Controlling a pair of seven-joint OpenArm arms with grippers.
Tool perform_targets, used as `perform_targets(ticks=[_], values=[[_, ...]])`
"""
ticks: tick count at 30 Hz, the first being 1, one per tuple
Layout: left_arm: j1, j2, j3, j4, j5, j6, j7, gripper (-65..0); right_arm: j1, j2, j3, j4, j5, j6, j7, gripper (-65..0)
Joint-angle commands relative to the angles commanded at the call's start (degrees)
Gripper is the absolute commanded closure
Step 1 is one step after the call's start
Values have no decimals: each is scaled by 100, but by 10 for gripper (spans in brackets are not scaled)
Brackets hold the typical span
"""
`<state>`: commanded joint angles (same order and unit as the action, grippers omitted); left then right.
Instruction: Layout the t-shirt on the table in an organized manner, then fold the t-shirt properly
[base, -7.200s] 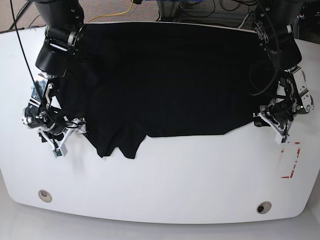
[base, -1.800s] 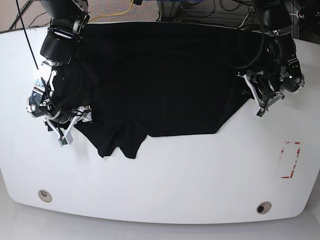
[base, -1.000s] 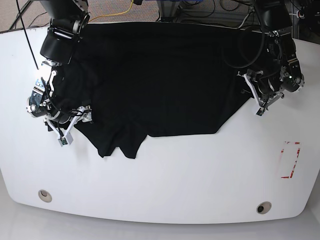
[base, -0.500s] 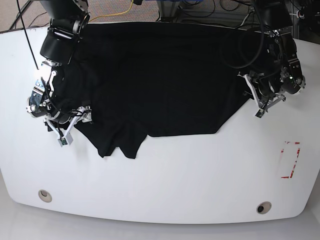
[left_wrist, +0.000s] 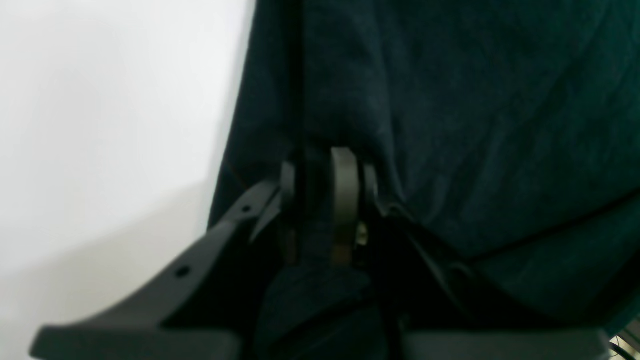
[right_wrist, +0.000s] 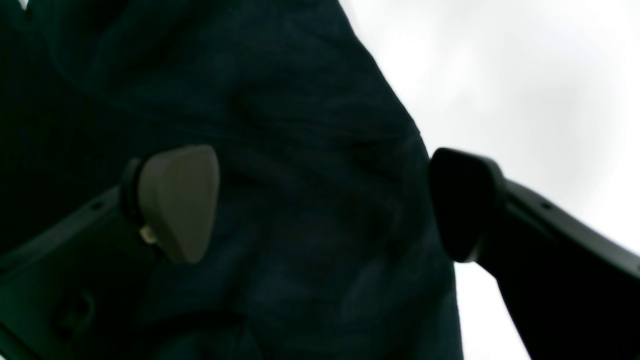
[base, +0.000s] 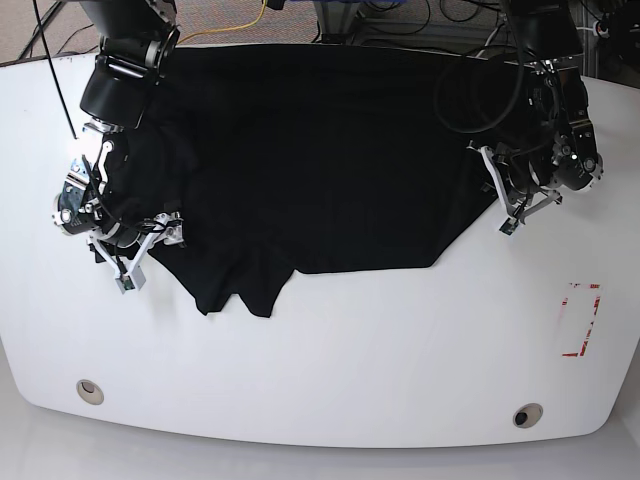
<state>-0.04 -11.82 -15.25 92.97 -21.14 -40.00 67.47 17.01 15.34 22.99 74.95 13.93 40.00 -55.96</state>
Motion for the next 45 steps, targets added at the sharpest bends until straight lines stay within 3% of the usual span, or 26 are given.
perform_targets(ticks=[7, 15, 25, 45], values=[[-167, 0, -26, -9, 26, 0, 0, -249, -9, -18, 0, 0, 0, 0, 0, -650], [-281, 26, 0, -35, 26, 0, 0, -251, -18, -114, 0, 0, 0, 0, 0, -650], [-510, 35, 9, -826, -9, 0, -35, -251, -18, -114, 0, 0, 0, 0, 0, -650], [-475, 0, 9, -651, -26, 0, 114, -251, 0, -114, 0, 0, 0, 0, 0, -650]])
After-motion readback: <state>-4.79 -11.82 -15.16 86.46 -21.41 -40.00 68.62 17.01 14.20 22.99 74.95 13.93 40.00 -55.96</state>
